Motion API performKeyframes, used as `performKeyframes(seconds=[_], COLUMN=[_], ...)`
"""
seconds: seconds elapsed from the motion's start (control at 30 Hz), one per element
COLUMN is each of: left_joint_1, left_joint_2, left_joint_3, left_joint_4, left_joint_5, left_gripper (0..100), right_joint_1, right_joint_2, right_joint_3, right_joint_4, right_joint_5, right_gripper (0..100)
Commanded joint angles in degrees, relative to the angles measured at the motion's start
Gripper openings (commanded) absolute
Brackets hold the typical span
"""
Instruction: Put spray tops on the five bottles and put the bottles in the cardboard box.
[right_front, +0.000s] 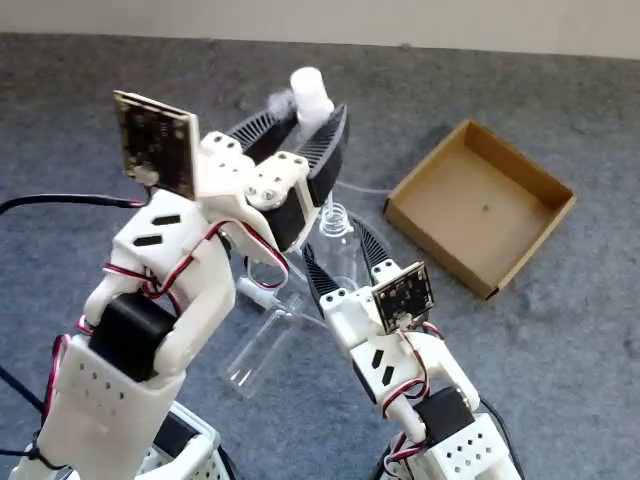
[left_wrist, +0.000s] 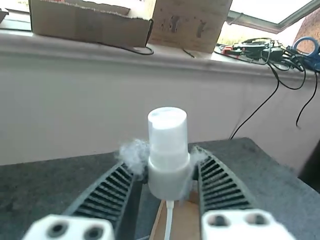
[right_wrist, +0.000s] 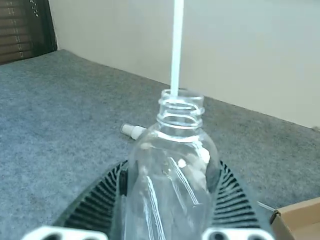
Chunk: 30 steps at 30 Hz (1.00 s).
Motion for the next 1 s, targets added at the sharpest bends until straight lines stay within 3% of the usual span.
performKeyframes(seconds=[0.0,0.17,0.5,0.8,0.97], left_joint_1=[0.92,1.01,1.36,4.09,7.34], left_joint_2=[-0.92,-0.92,-0.92,-1.01,-1.01], left_joint_3=[0.75,1.63,15.43,17.71,17.19], left_joint_4=[-1.32,-1.05,-1.41,-0.97,5.89], left_joint_5=[-0.44,-0.35,-0.70,-0.79,-0.88], left_gripper=[0,0,1,1,1], right_joint_1=[0.66,0.84,0.92,1.01,3.82], right_joint_2=[-1.10,-1.10,-1.10,-1.10,-1.10], right_joint_3=[-1.19,-1.27,-1.27,-1.27,-1.36], right_joint_4=[0.04,0.04,0.04,0.13,0.13], right_joint_5=[-0.53,-0.44,-0.18,-0.18,-0.18], right_gripper=[9.8,9.8,9.8,9.8,9.8])
